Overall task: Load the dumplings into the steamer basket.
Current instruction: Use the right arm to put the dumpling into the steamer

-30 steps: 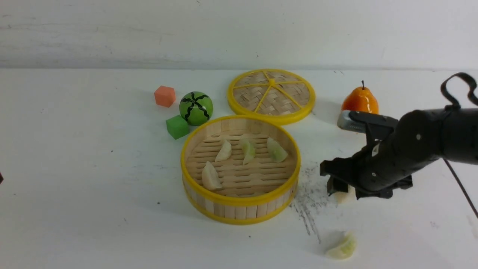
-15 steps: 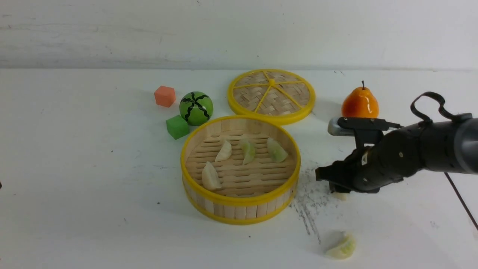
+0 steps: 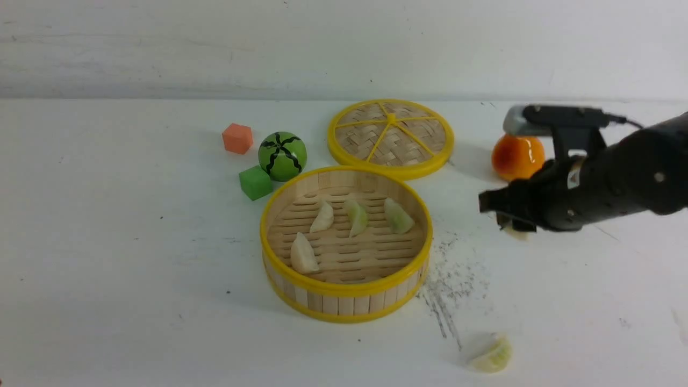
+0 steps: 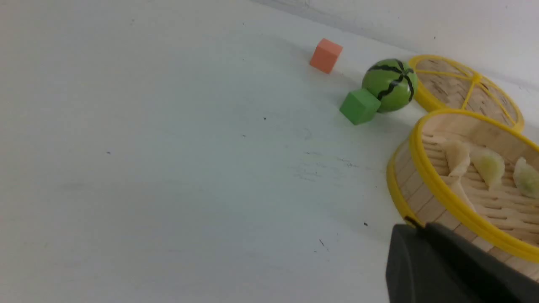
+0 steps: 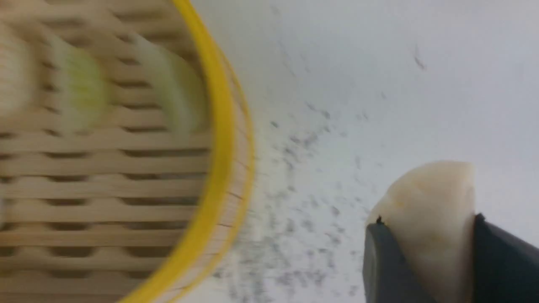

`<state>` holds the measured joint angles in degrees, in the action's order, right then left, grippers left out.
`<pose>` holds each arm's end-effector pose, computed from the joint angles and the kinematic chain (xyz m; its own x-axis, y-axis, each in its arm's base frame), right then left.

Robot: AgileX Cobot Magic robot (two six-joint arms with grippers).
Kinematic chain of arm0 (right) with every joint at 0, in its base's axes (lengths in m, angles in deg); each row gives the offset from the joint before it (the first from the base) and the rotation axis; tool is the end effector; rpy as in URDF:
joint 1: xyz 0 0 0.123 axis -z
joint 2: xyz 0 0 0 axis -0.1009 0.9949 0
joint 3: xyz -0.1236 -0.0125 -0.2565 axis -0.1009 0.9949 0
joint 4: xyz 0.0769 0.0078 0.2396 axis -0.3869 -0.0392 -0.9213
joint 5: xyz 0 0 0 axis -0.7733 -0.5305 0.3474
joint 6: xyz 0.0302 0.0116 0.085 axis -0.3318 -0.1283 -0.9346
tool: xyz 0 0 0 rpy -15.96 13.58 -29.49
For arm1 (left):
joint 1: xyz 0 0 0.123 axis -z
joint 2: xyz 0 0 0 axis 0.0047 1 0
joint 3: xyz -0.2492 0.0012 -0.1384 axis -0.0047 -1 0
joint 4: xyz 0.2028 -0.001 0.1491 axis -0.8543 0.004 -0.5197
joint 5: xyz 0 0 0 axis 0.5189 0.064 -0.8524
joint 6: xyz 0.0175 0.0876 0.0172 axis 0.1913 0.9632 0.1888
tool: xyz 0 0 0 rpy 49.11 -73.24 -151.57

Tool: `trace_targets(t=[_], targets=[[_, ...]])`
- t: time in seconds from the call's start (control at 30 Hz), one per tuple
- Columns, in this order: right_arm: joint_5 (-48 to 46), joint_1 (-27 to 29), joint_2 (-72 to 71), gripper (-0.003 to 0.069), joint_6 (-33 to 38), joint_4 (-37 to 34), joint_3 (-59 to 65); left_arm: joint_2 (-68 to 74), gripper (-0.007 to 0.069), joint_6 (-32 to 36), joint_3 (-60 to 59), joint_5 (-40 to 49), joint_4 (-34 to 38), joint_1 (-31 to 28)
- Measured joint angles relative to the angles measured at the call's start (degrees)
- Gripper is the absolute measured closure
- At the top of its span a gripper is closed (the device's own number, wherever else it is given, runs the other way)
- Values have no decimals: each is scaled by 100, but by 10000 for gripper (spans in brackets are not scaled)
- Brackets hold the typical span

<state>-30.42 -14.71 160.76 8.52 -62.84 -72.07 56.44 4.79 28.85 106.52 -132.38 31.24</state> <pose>0.3160 0.1179 0.2689 -0.7515 0.0824 -0.6546 -0.0983 0.9671 0.2346 0.0821 -0.0101 0.2646 -0.3321 -0.2833 -0.8997 0.0361 0.9493 -0.3122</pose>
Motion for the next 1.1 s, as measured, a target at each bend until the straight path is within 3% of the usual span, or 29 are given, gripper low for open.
trace_targets(t=[0.07,0.13,0.33,0.67,0.93,1.1], targets=[[20,-225,-261,426,20,-44,0,0,605,-11,-68,-188,-31,0],[280,-894,-431,426,39,-222,0,0,605,-13,-117,-559,-91,0],[474,-1779,116,426,41,-328,-207,0,599,-13,-117,-666,-126,0],[-71,-2003,1057,426,41,-328,-1150,-419,589,-18,-117,-575,27,0],[1080,-1945,1930,426,41,-103,-1302,-680,587,-18,-117,-535,27,0],[1302,-1669,2211,426,28,-44,-1306,-680,587,-18,-117,-409,27,0]])
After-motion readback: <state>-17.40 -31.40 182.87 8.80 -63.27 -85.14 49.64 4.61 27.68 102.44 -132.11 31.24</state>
